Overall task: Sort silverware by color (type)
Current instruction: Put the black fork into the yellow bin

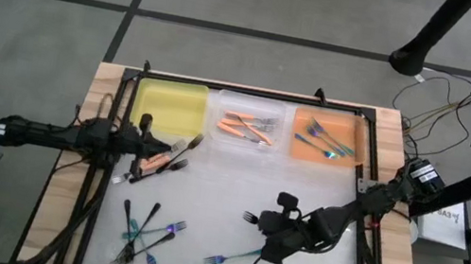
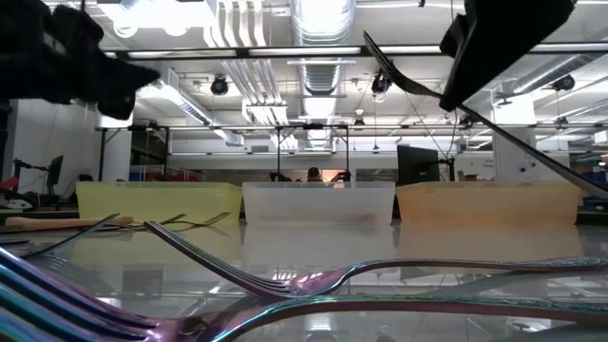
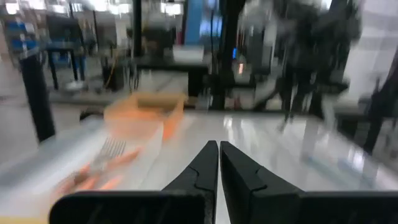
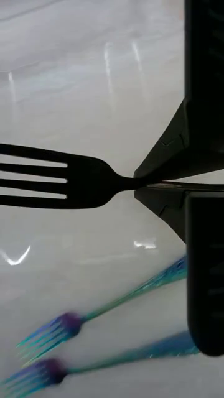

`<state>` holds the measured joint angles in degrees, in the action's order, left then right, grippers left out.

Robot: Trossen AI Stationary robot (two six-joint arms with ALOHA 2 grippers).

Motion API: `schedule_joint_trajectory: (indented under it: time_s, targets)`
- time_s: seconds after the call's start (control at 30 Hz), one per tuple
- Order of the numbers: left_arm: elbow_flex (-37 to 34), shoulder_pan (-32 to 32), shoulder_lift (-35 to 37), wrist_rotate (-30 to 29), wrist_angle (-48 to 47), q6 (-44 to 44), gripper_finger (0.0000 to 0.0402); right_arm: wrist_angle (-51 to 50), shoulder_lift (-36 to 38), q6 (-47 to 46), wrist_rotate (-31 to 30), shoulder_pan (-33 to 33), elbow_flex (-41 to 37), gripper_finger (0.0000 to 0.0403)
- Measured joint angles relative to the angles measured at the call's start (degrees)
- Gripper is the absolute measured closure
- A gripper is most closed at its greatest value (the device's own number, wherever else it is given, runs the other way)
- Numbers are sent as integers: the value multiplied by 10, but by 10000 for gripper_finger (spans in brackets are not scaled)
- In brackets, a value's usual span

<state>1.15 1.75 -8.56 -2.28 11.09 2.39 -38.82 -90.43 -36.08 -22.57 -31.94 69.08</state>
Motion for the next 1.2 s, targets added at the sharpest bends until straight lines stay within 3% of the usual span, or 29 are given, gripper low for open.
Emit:
schedule_joint_trajectory:
  time_s: [0.2, 0.33, 0.47, 0.63, 1.2]
  targets:
    - [0, -1, -8, 0, 170, 3, 402, 11, 0, 37, 0, 3, 5, 394]
    - [0, -1, -9, -1, 243, -44, 402, 11, 0, 43, -1, 9, 7, 394]
    - [0, -1, -9, -1, 289, -12, 402, 13, 0, 47, -1, 9, 8, 394]
    - [0, -1, -9, -1, 299, 61, 402, 14, 0, 48, 0, 9, 8, 394]
    - [0, -1, -19, -15, 297, 61, 402, 15, 0, 48, 0, 14, 8, 394]
